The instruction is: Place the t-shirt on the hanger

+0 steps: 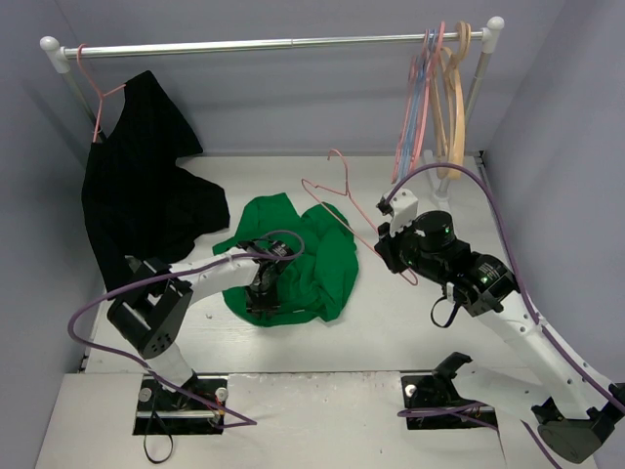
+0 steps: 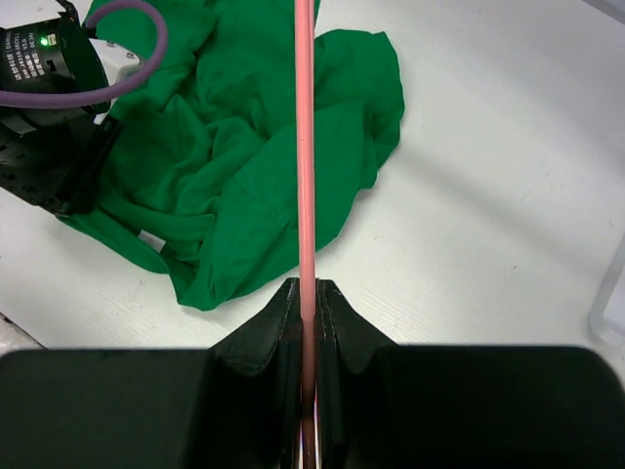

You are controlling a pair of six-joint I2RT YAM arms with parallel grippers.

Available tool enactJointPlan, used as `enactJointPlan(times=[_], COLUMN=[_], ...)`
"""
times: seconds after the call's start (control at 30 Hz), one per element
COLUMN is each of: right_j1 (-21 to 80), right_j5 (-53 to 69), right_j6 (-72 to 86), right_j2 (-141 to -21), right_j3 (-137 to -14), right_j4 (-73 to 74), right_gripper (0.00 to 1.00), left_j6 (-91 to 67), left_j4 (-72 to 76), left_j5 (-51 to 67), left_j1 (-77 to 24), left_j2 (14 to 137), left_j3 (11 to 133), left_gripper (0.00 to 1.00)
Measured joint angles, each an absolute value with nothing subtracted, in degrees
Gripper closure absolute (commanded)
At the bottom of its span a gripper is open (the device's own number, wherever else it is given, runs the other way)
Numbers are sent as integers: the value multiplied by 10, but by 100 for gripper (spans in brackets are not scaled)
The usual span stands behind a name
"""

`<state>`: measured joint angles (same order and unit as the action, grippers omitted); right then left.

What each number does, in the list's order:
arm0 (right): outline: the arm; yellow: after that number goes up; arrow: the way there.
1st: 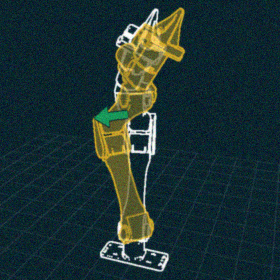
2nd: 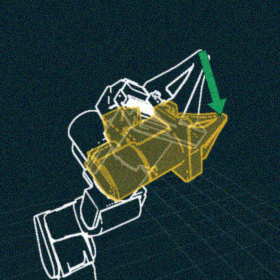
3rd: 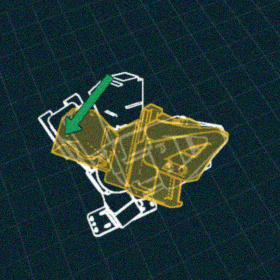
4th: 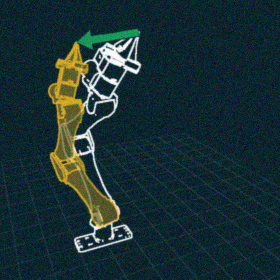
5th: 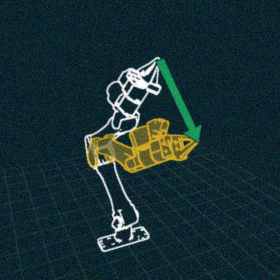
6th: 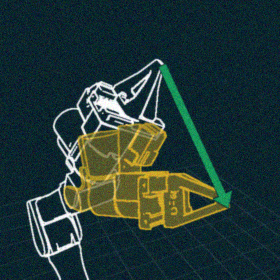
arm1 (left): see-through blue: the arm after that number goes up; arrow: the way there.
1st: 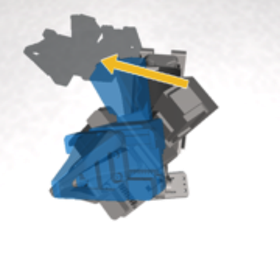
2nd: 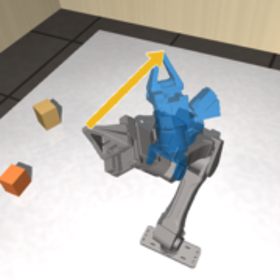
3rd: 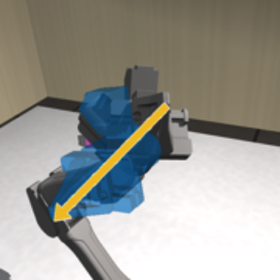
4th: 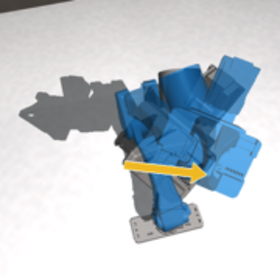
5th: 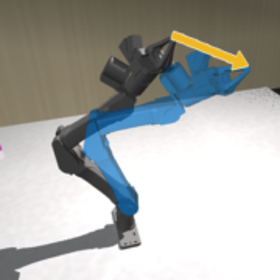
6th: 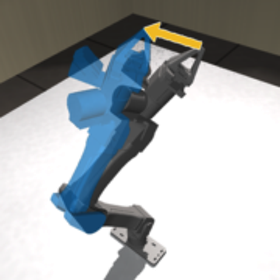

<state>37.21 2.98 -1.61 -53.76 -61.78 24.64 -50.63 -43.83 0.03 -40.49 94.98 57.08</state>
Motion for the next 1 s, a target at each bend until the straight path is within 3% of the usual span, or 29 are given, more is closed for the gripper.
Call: enactJointPlan(times=[0.03, 0.17, 0.47, 0.53, 0.6, 0.7, 0.8, 1.0], right_j1=[372, 372, 372, 372, 372, 372, 372, 372], right_j5=[30, 29, 15, 12, 7, -1, -7, -12], right_j6=[-16, -18, -29, -32, -33, -36, -39, -47], right_j2=[-537, -535, -526, -526, -526, -526, -526, -528], right_j3=[-616, -614, -613, -613, -613, -613, -613, -613], right_j4=[246, 245, 239, 238, 238, 238, 238, 238], right_gripper=[100, 100, 100, 100, 100, 100, 100, 100], left_j6=[-506, -469, -284, -244, -215, -194, -198, -239], left_j4=[-435, -437, -353, -338, -333, -336, -349, -361], left_j5=[-1, -8, -33, -33, -36, -37, -34, -35], left_j1=[-405, -399, -302, -278, -265, -260, -262, -263], left_j2=[951, 977, 1071, 1075, 1072, 1047, 1000, 919], left_j3=[571, 601, 741, 764, 775, 769, 746, 708], left_gripper=[86, 100, 100, 92, 76, 60, 51, 50])
